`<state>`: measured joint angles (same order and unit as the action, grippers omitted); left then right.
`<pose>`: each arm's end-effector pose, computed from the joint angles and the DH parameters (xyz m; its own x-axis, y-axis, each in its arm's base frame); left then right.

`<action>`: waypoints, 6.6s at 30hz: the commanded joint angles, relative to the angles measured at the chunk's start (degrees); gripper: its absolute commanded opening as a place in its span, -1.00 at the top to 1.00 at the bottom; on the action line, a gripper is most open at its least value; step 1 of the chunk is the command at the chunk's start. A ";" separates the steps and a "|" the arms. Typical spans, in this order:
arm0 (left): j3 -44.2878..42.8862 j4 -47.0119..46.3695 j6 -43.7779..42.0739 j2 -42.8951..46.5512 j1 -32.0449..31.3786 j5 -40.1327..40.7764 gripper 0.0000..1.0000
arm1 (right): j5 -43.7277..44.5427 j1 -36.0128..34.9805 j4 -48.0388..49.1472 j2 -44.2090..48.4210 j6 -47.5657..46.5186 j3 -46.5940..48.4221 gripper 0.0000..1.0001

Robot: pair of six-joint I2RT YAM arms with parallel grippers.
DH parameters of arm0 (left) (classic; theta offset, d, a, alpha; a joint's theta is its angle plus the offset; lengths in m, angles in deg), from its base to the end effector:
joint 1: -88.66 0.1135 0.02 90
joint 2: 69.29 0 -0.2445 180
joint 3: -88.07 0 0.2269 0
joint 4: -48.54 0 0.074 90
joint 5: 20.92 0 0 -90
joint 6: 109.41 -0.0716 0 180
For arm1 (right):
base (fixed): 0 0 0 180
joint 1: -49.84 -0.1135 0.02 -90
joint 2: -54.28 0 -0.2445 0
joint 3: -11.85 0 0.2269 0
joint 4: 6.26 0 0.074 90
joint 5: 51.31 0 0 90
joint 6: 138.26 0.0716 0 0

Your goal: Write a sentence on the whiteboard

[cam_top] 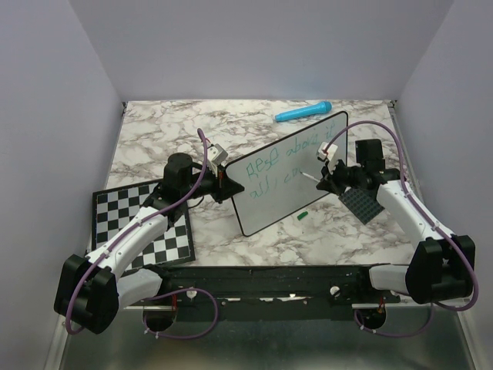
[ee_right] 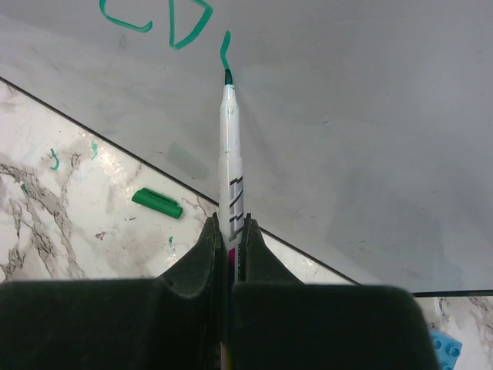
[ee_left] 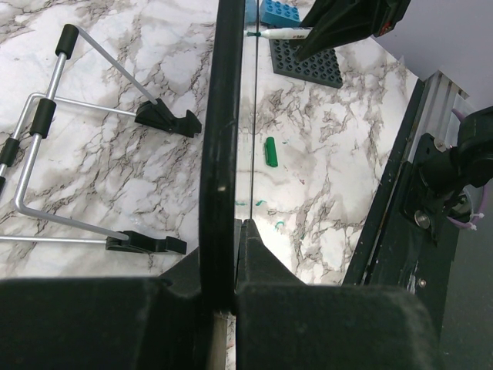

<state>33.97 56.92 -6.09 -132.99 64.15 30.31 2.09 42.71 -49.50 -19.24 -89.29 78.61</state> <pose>0.2169 -0.1482 0.2548 -0.4727 0.0181 -0.8810 0.7774 0.4794 -0.4072 0.2532 0.0747 0.2205 -0.2584 -0.5634 -0.7847 -0.8610 0.5026 -0.0774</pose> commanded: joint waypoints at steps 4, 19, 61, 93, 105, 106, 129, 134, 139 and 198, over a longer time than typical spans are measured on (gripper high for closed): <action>1.32 6.87 -6.82 -1.60 -0.18 3.78 1.00 | 3.20 0.63 -0.23 -0.05 -0.27 1.23 0.99; 1.32 6.87 -6.73 -1.78 -0.18 3.70 1.00 | 2.41 1.69 1.88 0.13 2.98 5.45 0.99; 1.15 6.87 -6.91 -1.95 -0.18 3.43 1.00 | 3.38 3.18 0.74 0.48 1.40 1.85 0.99; 1.23 6.87 -6.99 -1.95 -0.18 3.26 1.00 | 2.33 5.64 -0.49 -0.75 1.49 5.19 0.99; 1.15 6.87 -6.99 -2.04 -0.18 3.26 1.00 | 1.71 6.87 -0.58 -0.48 1.31 4.92 0.99; 1.23 6.87 -6.99 -2.04 -0.18 3.17 1.00 | 1.62 6.96 -0.58 -0.75 1.31 5.09 0.99; 1.15 6.87 -6.99 -2.39 -0.18 3.08 1.00 | 0.83 6.87 -3.65 -1.19 -2.47 3.34 0.99; 1.15 6.87 -6.99 -2.30 -0.18 3.17 1.00 | 1.53 6.87 -3.22 -1.63 -1.86 4.39 0.99; 1.15 6.87 -6.99 -2.30 -0.18 3.17 1.00 | 2.32 8.19 -2.07 -1.63 -0.10 6.24 0.99; 0.97 6.87 -7.17 -2.83 -0.18 2.90 1.00 | -3.12 10.56 -1.98 -4.35 1.49 8.61 0.99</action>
<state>33.81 56.28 -5.87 -133.73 64.28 30.03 2.49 53.07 -51.29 -22.95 -86.89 86.17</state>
